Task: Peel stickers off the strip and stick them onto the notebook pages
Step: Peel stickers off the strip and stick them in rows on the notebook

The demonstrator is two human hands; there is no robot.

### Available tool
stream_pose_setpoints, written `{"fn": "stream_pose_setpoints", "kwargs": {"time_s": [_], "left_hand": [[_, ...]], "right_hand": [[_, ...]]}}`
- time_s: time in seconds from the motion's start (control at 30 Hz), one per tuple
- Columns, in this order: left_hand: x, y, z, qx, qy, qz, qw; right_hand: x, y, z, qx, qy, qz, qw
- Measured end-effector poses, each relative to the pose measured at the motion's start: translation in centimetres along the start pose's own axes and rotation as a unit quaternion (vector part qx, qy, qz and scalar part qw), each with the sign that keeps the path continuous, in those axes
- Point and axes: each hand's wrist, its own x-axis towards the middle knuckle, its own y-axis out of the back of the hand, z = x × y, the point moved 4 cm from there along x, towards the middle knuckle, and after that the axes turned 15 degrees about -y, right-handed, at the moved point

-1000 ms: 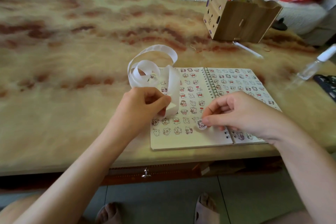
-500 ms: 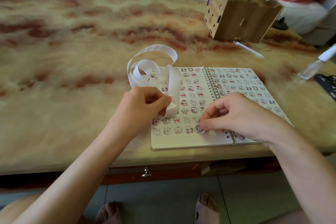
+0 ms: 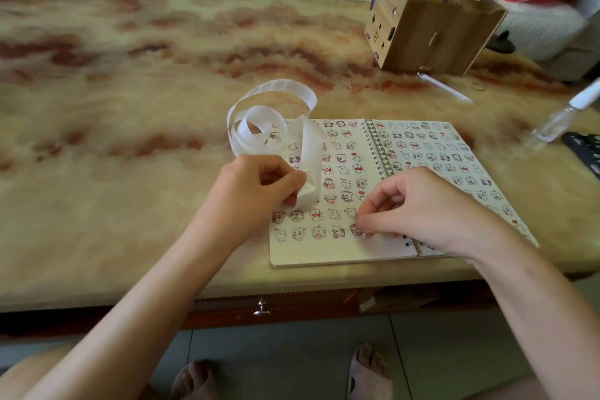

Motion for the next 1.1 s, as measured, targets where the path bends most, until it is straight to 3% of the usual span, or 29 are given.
{"fn": "stream_pose_setpoints", "kwargs": {"time_s": [0.93,1.1], "left_hand": [[0.01,-0.09,-0.08,0.021,-0.001,-0.008,1.000],[0.04,-0.10,0.03,0.023,-0.001,-0.007,1.000]], "right_hand": [[0.47,0.27,0.62,-0.100,-0.003,0.081,0.992],[0.76,0.31,0.69,-0.089,0.004,0.047,0.995]]}}
